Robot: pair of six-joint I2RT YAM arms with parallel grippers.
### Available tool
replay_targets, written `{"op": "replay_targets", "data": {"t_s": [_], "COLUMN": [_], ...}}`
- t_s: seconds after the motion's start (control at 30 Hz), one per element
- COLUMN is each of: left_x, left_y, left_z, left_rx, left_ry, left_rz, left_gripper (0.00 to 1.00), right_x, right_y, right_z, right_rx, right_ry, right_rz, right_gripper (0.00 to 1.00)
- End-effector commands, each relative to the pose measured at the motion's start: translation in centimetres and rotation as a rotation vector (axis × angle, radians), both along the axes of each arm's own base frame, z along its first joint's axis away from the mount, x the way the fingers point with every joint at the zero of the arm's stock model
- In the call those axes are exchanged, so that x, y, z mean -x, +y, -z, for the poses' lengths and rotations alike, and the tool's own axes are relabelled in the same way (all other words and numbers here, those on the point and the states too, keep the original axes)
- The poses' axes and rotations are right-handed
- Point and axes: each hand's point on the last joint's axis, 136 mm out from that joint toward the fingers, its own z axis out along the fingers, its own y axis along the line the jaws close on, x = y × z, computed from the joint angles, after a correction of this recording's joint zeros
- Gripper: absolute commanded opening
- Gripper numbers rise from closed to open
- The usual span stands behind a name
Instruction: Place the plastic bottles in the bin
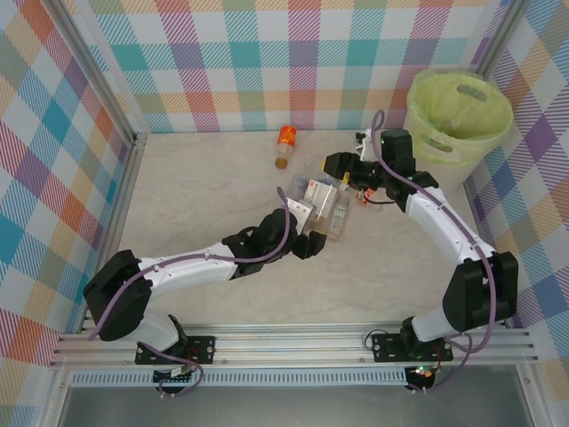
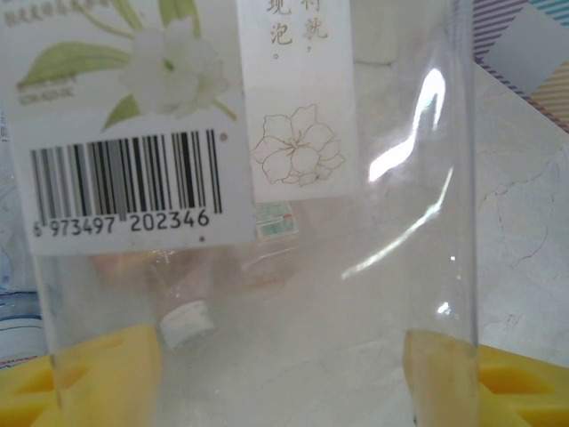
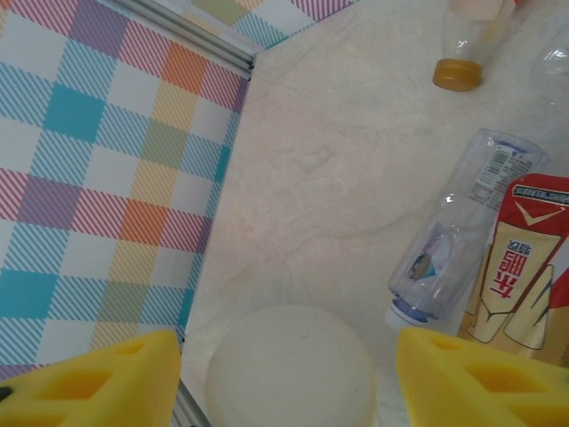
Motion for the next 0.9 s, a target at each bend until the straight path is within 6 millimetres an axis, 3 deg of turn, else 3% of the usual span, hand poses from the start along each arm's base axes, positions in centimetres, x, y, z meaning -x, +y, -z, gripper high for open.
{"op": "replay_targets", "data": {"t_s": [0.0,0.53,0.6,0.7,0.87], "left_x": [-0.5,-0.4,-0.4,-0.4,0.7], "left_y": [-0.7,-0.8,-0.8,-0.8,-0.2], "left_z": [-1.6,-2.0,-2.0,-3.0,-5.8], "left_rx": [0.028,0.046,0.053,0.101,0.226], "left_ry": [-0.026,-0.002,0.012,0.022,-0.028], "left_rz": [0.013,0.016,0.009,0.010,0.053], "left_gripper": [0.49,0.55,0.66,1.00,1.00], "right_x": [0.0,1.0,1.1,1.0,1.0], "right_y": [0.5,-0.2,-0.4,-0.8,-2.0], "right_z": [-0.2,-0.8,-1.0,-1.4,-3.3], "right_rx": [0.021,0.074,0.076,0.085,0.117], "right_ry": [-0.001,-0.101,-0.115,-0.142,-0.271], "right_rz": [-0.022,-0.010,-0.004,0.026,0.080], "right_gripper": [0.58,0.09,0.03,0.00,0.00]}}
